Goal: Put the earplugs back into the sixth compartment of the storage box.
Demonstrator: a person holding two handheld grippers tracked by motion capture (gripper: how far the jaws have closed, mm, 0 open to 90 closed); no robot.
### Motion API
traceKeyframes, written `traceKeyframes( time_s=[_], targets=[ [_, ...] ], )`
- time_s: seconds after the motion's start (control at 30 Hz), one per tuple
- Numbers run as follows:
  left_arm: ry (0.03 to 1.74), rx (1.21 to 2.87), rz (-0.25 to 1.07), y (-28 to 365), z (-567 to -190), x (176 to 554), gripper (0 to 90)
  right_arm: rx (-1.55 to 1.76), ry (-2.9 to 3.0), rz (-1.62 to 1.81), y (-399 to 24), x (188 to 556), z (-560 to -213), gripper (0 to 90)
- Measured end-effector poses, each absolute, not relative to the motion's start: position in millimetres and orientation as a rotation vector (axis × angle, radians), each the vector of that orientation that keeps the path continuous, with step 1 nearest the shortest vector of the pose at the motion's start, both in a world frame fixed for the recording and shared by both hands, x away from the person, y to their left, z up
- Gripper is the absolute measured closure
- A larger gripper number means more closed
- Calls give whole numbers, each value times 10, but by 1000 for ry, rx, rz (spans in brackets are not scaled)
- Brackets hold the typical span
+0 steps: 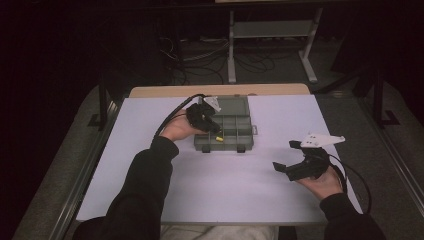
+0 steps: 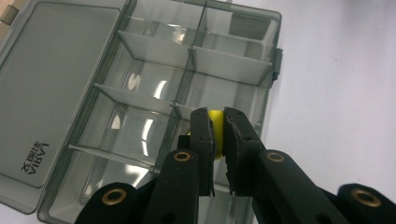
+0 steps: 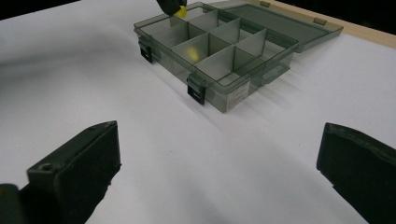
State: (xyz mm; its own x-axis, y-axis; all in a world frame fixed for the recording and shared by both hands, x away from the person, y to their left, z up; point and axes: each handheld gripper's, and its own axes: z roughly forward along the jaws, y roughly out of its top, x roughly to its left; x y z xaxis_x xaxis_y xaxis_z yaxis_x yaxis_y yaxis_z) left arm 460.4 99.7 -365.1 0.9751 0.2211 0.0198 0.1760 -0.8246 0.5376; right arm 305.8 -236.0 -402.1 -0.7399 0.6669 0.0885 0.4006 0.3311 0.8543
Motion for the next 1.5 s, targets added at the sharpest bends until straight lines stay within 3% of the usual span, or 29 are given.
traceKeyframes(
  time_s=[0.43, 1.03, 1.3, 1.5],
  targets=[
    [296, 2647, 104, 887, -3838, 4642, 804, 952, 2328, 1367, -2351, 3062, -4024, 0],
    [375, 2476, 137, 1120, -3607, 4461, 305, 948, 2343, 1350, -2326, 3068, -4037, 0],
    [381, 2410, 134, 1279, -3550, 4350, 160, 945, 2342, 1345, -2324, 3066, -4036, 0],
    [397, 2359, 121, 1379, -3540, 4266, 118, 941, 2338, 1345, -2321, 3060, -4027, 0]
  ],
)
